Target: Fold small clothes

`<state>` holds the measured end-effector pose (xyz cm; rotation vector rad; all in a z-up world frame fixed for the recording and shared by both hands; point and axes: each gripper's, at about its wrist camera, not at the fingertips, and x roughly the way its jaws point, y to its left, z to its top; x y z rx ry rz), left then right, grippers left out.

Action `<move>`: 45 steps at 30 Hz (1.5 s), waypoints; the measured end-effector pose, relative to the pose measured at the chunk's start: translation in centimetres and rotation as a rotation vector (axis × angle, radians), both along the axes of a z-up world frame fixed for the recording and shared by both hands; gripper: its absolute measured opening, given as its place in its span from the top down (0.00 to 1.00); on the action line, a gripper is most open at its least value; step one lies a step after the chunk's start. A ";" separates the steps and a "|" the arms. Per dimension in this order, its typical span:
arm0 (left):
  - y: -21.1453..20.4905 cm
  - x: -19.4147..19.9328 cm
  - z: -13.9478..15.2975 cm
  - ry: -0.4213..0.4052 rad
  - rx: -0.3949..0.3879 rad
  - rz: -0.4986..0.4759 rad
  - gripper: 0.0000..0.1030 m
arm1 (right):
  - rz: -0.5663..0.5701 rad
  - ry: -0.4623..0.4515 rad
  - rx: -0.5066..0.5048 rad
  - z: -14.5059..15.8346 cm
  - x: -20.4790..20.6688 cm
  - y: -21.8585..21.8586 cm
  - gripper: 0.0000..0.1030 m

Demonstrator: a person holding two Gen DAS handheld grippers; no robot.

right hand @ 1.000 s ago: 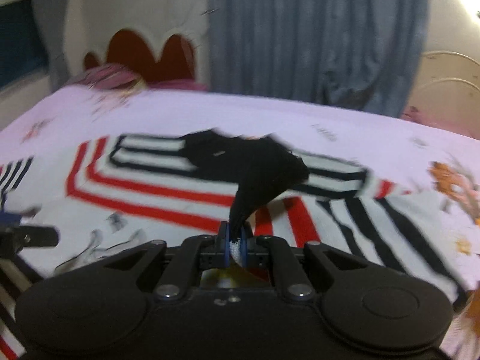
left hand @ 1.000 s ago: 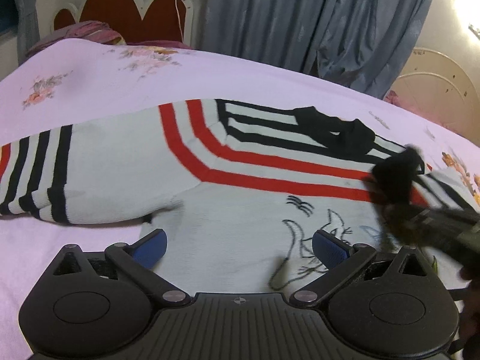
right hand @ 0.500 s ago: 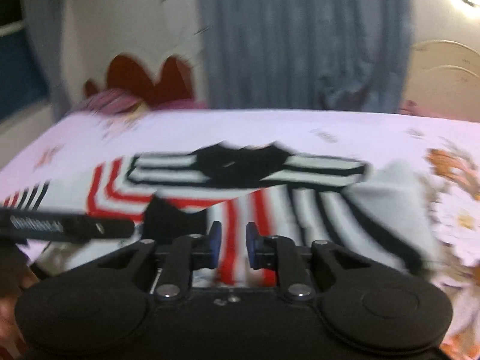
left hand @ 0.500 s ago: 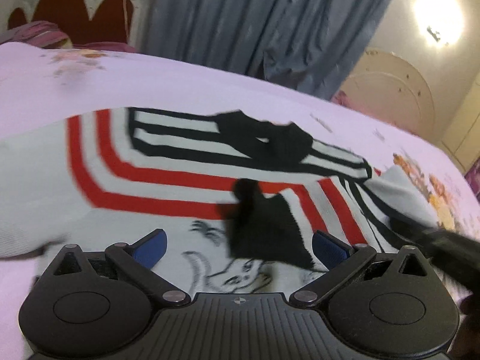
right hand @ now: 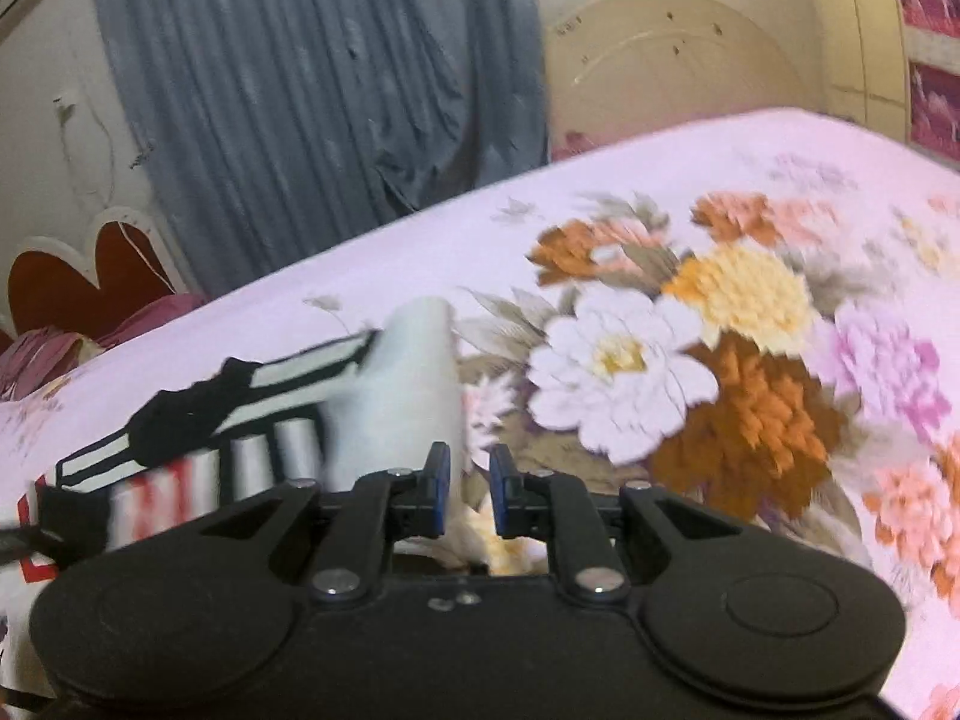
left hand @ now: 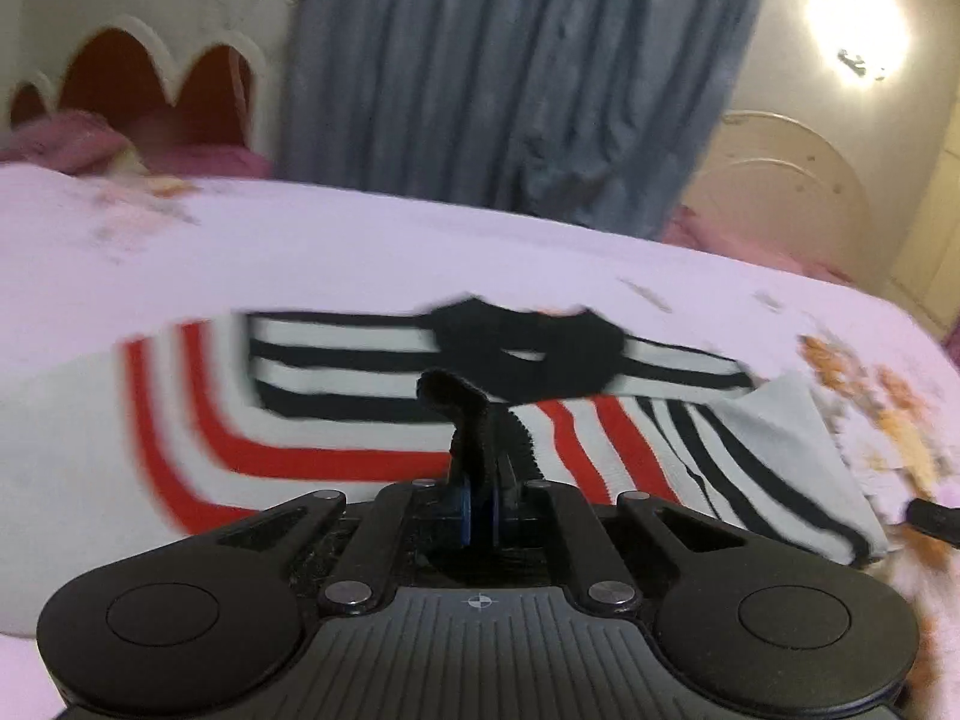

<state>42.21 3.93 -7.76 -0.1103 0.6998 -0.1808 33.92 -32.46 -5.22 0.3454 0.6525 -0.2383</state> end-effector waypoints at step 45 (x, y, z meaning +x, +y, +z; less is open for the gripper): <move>-9.8 5.7 -3.9 0.054 0.092 -0.110 0.46 | 0.566 0.079 -0.121 -2.5 13.0 6.4 0.67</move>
